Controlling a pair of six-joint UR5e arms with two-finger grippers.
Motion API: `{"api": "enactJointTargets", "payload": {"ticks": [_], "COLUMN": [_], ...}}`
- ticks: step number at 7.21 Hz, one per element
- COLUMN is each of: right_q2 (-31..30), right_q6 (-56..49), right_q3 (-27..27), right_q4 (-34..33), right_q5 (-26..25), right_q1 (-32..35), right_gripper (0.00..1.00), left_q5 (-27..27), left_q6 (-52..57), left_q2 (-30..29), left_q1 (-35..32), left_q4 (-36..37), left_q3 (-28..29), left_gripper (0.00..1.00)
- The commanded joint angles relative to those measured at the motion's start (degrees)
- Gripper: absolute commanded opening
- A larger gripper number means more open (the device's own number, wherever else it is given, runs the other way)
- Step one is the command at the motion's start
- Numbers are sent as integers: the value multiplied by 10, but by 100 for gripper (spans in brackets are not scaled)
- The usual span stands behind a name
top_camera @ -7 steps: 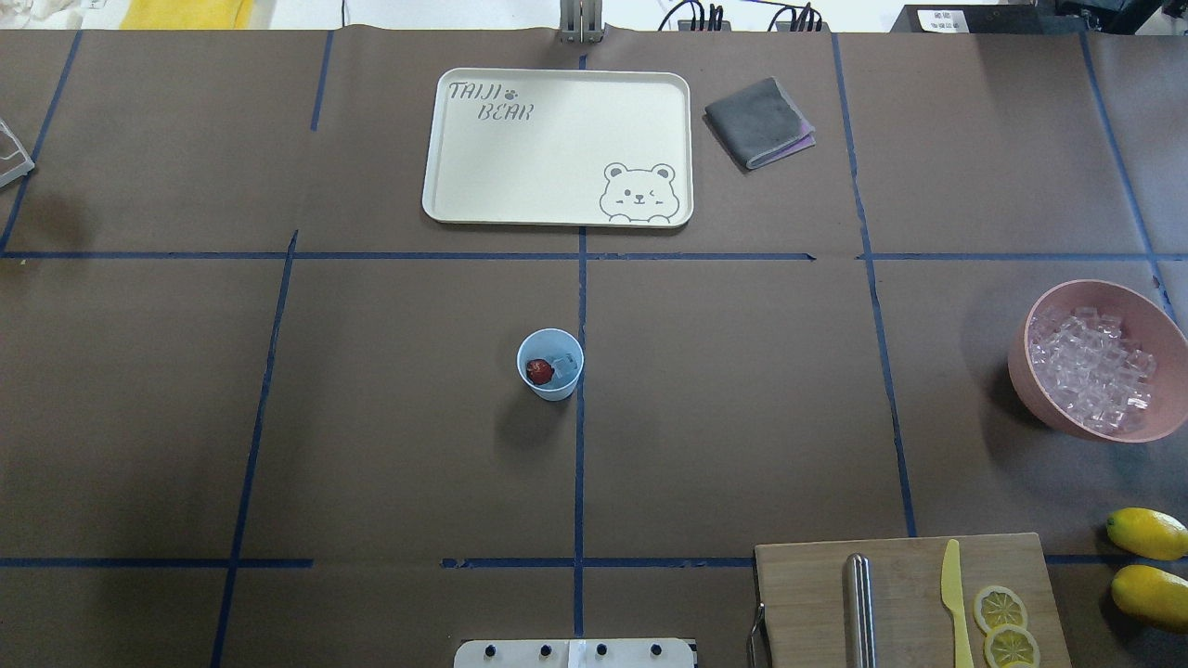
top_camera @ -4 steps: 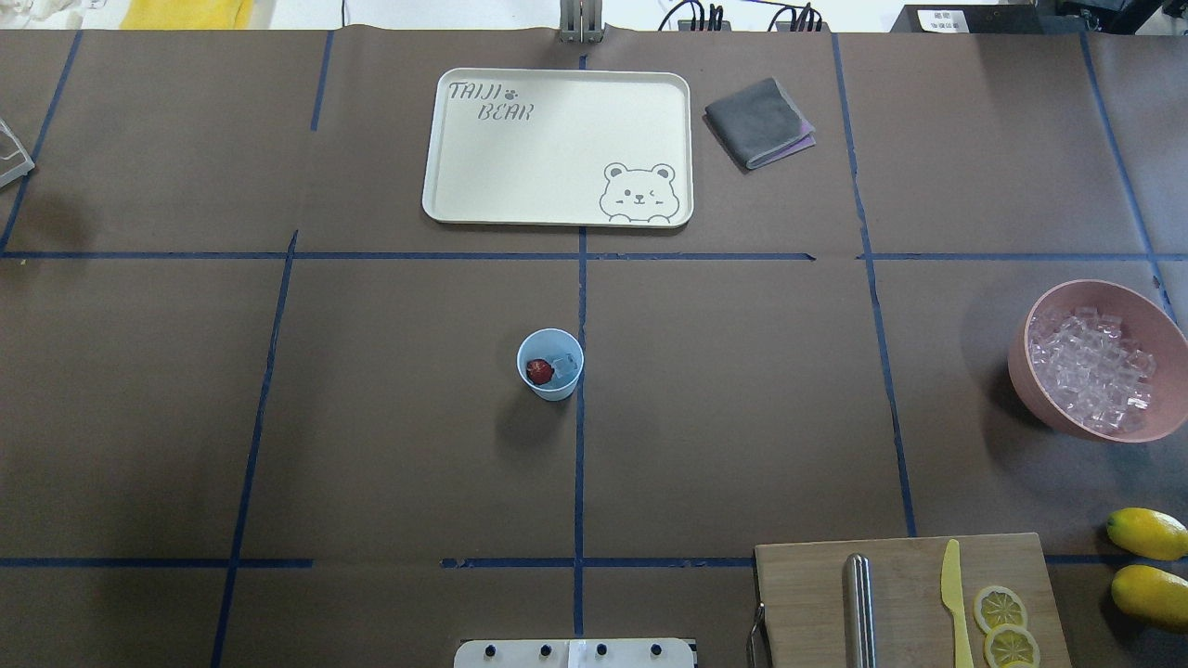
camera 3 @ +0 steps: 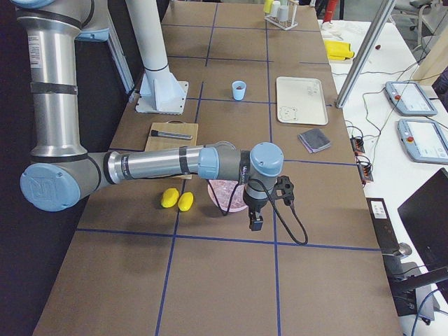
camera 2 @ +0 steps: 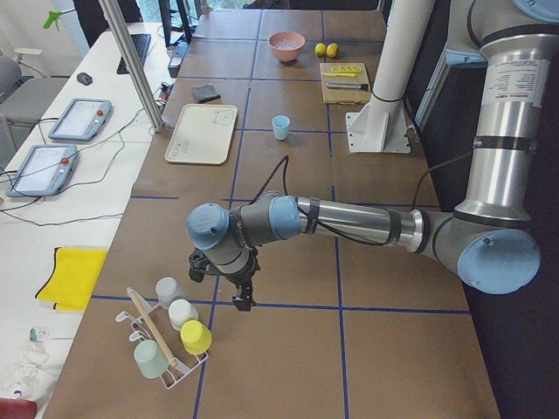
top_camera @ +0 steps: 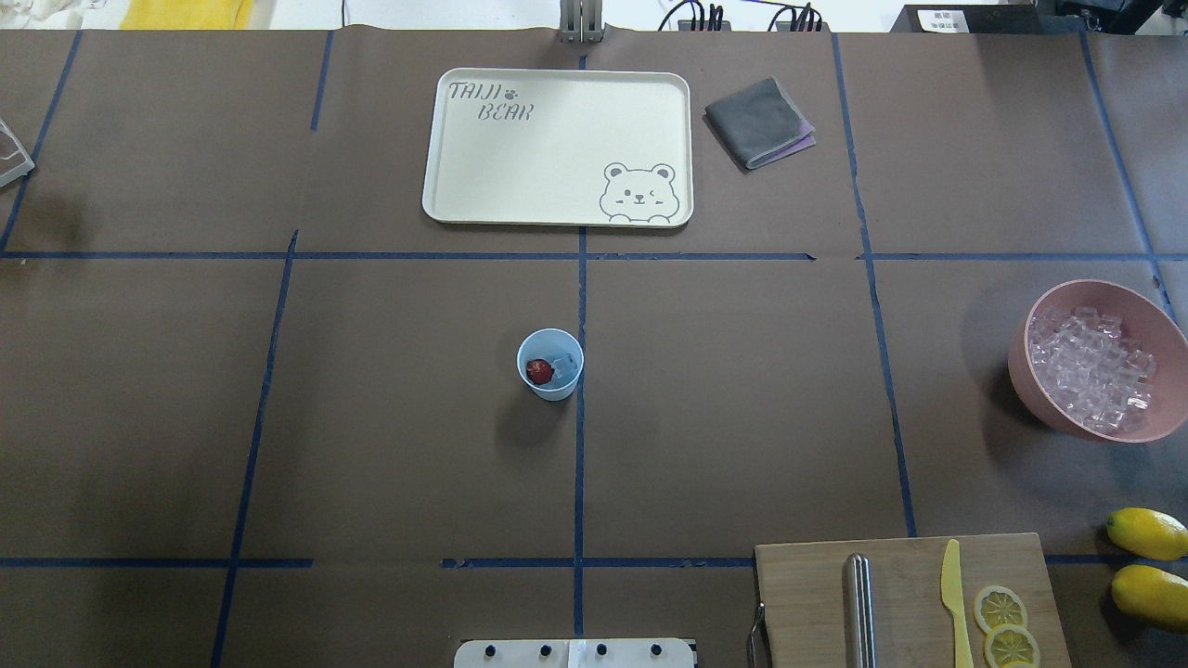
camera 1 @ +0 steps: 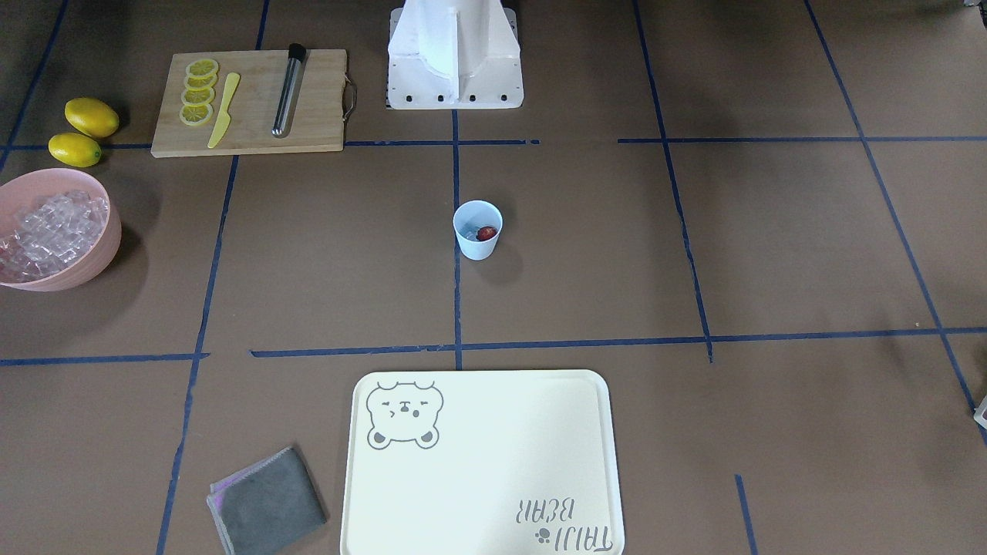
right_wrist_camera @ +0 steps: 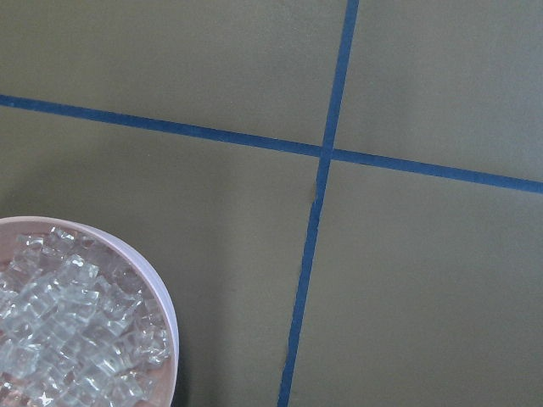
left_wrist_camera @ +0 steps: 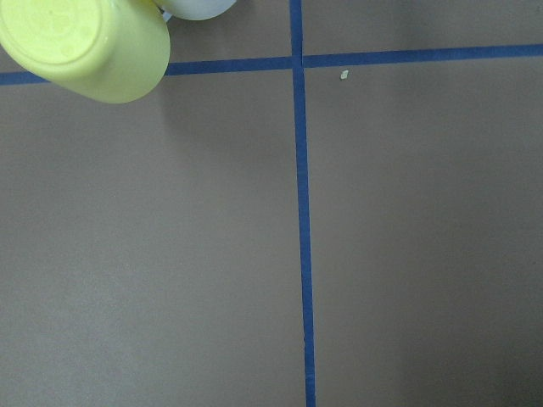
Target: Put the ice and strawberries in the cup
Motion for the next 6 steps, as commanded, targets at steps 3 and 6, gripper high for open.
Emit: {"api": "enactJointTargets", "payload": {"ticks": [3, 6], "right_q2": [0, 0], "right_q6": [5, 6], "right_q3": [0, -2], "right_q4": [1, 2], "right_q5": [-1, 0], "right_q1": [-1, -1], "right_gripper": [100, 100], "left_q5": [-1, -1], "left_q6": [-59, -110], "left_q2": [12, 20], "left_q1": [-1, 0], "left_q4": [-42, -82], "left_q3": [-4, -10], "left_gripper": [100, 100]}}
